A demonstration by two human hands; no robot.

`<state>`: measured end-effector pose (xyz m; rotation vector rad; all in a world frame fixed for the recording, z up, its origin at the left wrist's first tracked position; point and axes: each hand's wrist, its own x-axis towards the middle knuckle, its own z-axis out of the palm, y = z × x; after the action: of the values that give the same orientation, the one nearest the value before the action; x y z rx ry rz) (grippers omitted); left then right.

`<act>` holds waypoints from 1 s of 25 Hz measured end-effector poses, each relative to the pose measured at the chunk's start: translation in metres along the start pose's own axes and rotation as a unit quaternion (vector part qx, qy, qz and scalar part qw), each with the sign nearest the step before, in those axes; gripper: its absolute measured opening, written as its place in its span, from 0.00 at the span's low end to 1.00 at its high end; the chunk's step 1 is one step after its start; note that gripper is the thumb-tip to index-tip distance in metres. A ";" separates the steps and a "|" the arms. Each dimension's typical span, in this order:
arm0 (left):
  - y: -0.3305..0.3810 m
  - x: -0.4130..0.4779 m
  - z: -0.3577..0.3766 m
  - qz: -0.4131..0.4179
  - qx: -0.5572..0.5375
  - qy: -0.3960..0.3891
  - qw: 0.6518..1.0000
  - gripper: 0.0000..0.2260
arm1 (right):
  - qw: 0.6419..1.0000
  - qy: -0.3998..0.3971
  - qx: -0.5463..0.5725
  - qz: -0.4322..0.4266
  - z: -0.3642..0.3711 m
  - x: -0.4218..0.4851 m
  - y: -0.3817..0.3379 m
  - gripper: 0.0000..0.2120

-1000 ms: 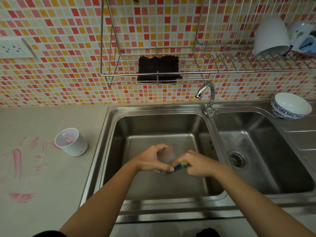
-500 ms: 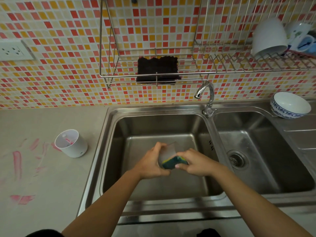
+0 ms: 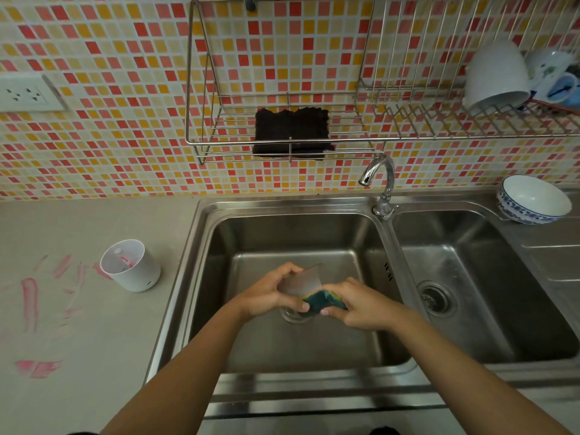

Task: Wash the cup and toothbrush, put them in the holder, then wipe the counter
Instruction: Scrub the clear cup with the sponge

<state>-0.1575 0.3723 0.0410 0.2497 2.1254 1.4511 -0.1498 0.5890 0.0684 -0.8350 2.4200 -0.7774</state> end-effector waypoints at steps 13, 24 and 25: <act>-0.004 -0.007 0.006 0.027 0.198 -0.013 0.980 0.40 | 0.952 -0.076 -0.259 -0.145 0.017 0.007 0.004 0.19; -0.010 -0.005 0.017 0.061 0.207 0.000 0.977 0.39 | 0.970 -0.166 -0.176 -0.024 0.009 -0.004 -0.025 0.17; -0.011 -0.006 0.020 0.069 0.212 0.011 0.975 0.38 | 0.978 -0.181 -0.103 0.001 0.005 -0.002 -0.023 0.19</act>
<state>-0.1402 0.3815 0.0278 0.5501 2.4622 1.0576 -0.1361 0.5734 0.0796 -0.9597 2.1921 -0.3386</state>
